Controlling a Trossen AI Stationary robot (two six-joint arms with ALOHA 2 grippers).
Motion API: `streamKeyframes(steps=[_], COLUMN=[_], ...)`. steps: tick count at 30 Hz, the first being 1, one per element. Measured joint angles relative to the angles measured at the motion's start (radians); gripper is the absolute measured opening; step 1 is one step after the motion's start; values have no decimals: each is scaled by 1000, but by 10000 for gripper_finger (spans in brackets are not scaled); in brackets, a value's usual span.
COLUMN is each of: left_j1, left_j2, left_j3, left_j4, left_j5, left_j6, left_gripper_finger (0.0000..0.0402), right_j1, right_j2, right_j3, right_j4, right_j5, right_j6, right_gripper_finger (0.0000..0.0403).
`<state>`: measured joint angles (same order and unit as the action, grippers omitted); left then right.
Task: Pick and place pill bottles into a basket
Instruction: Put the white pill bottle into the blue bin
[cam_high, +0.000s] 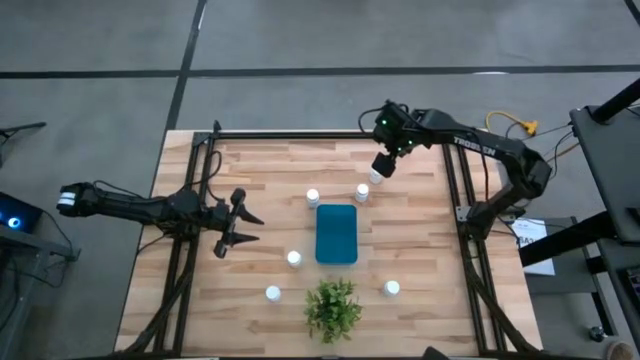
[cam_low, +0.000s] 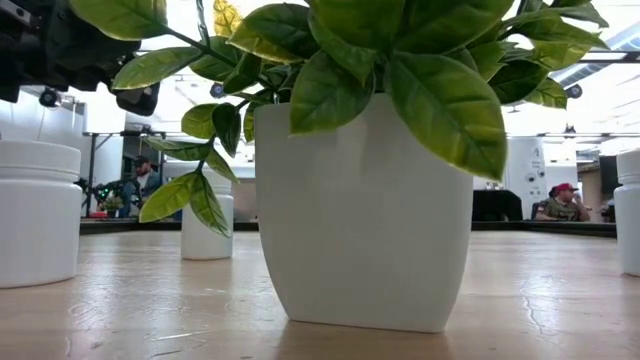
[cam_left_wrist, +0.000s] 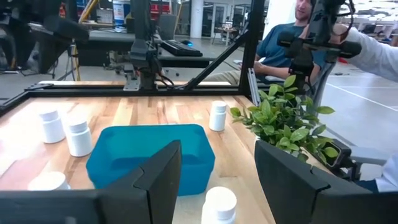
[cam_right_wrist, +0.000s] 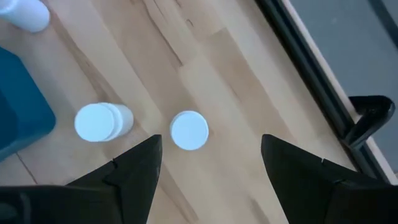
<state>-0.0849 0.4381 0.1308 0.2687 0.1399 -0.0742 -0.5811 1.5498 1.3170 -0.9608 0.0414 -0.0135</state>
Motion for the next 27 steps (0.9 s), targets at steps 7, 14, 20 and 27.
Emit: streamKeyframes(steps=[7,14,20,27], left_j1=[0,0,0,-1], left_j2=[0,0,1,1], left_j3=[-6,-4,-6,-6], left_j4=[0,2,2,1], left_j5=[7,7,12,13], left_j6=[0,1,0,-3], left_gripper_finger=[188,188,188,188], right_j1=[0,0,-1,0], right_j2=[41,59,73,110], right_j3=[-9,-10,-9,-10], right_j4=[0,29,29,-5], right_j5=[-1,11,14,11], right_j6=[-10,-19,4,8], right_gripper_finger=[266,300,345,363])
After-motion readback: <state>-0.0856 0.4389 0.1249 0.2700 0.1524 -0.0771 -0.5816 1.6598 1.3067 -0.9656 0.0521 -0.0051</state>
